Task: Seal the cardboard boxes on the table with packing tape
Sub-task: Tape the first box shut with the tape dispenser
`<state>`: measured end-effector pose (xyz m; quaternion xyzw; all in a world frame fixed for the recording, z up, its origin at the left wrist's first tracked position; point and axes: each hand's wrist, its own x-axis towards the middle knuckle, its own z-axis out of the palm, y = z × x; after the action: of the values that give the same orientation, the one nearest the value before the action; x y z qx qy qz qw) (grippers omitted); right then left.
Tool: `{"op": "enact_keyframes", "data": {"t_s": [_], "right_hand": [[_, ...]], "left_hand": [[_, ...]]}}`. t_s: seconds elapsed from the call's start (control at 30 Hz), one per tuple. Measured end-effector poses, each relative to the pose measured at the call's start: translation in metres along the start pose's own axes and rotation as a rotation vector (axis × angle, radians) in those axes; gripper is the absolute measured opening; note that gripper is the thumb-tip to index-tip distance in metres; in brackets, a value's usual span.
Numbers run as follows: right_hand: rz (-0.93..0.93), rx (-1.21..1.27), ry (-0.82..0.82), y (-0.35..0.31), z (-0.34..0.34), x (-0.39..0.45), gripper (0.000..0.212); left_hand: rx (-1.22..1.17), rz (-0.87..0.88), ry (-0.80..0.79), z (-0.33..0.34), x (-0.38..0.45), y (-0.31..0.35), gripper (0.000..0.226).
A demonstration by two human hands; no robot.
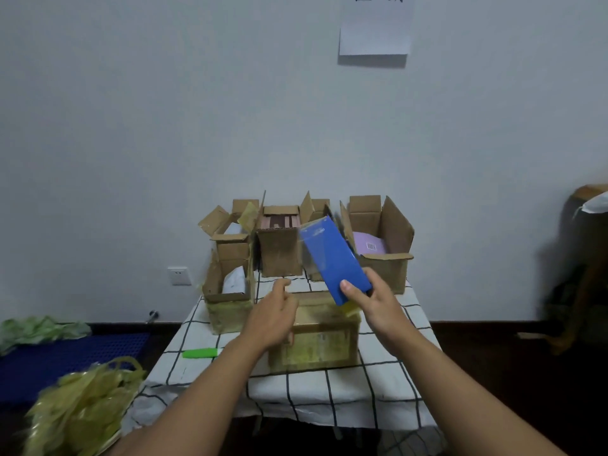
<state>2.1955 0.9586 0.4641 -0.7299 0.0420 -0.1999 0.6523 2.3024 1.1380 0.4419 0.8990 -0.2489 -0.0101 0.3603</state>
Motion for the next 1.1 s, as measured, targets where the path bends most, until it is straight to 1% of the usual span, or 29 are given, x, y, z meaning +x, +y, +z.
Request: {"op": "enact_keyframes", "data": {"t_s": [0.07,0.1,0.13,0.2,0.27,0.3,0.37,0.47,0.5,0.53,0.57,0.63,0.7,0.73,0.83,0.93,1.0,1.1], "right_hand": [[0.018,0.027,-0.008,0.004,0.006,0.003,0.019],[0.025,0.036,-0.006,0.006,0.008,0.005,0.020],[0.034,0.044,-0.003,0.008,0.009,0.006,0.019],[0.048,0.064,0.006,0.009,0.010,0.008,0.019],[0.055,0.105,0.015,0.007,0.010,0.007,0.019],[0.058,0.117,0.018,0.007,0.009,0.007,0.020],[0.063,0.120,0.021,0.006,0.009,0.007,0.020],[0.063,0.101,0.024,0.005,0.009,0.008,0.020],[0.064,0.094,0.021,0.005,0.009,0.008,0.021],[0.064,0.092,0.016,0.003,0.009,0.008,0.021],[0.064,0.093,0.012,0.002,0.009,0.009,0.022],[0.064,0.096,0.002,-0.002,0.008,0.010,0.023],[0.065,0.098,-0.009,-0.006,0.007,0.012,0.024],[0.064,0.093,-0.009,-0.008,0.007,0.013,0.025],[0.059,0.032,0.017,-0.013,0.006,0.017,0.022],[0.054,-0.014,0.051,-0.016,0.009,0.020,0.014],[0.049,-0.029,0.060,-0.019,0.011,0.022,0.018],[0.049,-0.039,0.086,-0.024,0.012,0.024,0.027]], "left_hand": [[-0.137,-0.003,0.083,-0.005,0.003,0.001,0.053],[-0.166,0.032,0.140,-0.008,0.004,0.001,0.062],[-0.145,0.103,0.196,-0.011,0.004,0.001,0.072],[0.029,0.299,0.261,-0.015,0.004,0.002,0.087],[0.262,0.463,0.300,-0.019,0.008,0.004,0.089],[0.358,0.526,0.342,-0.020,0.010,0.005,0.084],[0.424,0.633,0.456,-0.022,0.016,0.009,0.063],[0.352,0.704,0.589,-0.028,0.019,0.018,0.026],[0.310,0.705,0.610,-0.032,0.019,0.023,0.022],[0.258,0.688,0.619,-0.036,0.019,0.029,0.025],[0.187,0.652,0.615,-0.042,0.018,0.035,0.027],[0.009,0.553,0.601,-0.056,0.016,0.050,0.022],[-0.137,0.461,0.636,-0.072,0.017,0.064,0.017],[-0.170,0.422,0.671,-0.080,0.019,0.070,0.017],[-0.189,0.367,0.735,-0.101,0.027,0.080,0.021],[-0.122,0.352,0.753,-0.113,0.030,0.081,0.024],[-0.059,0.344,0.774,-0.117,0.030,0.081,0.025],[-0.044,0.330,0.783,-0.120,0.029,0.080,0.025]]}}
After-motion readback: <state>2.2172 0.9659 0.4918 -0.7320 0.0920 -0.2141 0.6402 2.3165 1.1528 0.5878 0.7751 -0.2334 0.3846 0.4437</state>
